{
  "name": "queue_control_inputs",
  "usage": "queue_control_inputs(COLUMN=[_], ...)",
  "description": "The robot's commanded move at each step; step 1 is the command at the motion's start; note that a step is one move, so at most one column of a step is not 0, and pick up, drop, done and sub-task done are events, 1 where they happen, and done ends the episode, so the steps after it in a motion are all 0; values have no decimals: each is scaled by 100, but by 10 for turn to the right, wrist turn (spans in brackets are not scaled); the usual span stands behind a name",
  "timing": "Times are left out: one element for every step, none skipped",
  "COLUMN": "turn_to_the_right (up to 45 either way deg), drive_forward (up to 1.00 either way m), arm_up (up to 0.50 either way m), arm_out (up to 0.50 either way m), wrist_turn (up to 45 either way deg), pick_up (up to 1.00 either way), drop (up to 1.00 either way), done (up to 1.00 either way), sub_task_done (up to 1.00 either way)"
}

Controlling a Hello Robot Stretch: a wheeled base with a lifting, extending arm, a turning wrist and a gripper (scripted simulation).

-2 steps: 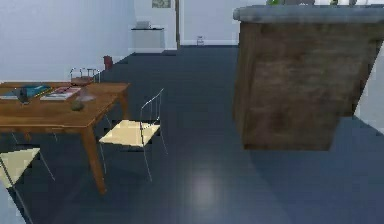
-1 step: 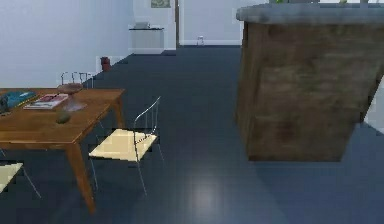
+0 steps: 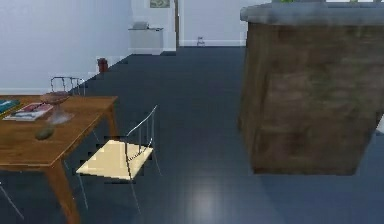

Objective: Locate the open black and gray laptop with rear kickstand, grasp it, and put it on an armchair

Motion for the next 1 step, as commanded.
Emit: queue_control_inputs(turn_to_the_right=[30], drive_forward=[0], arm_up=[0], arm_out=[0], wrist_turn=[0], pick_up=[0], drop=[0], done=[0], sub_task_done=[0])
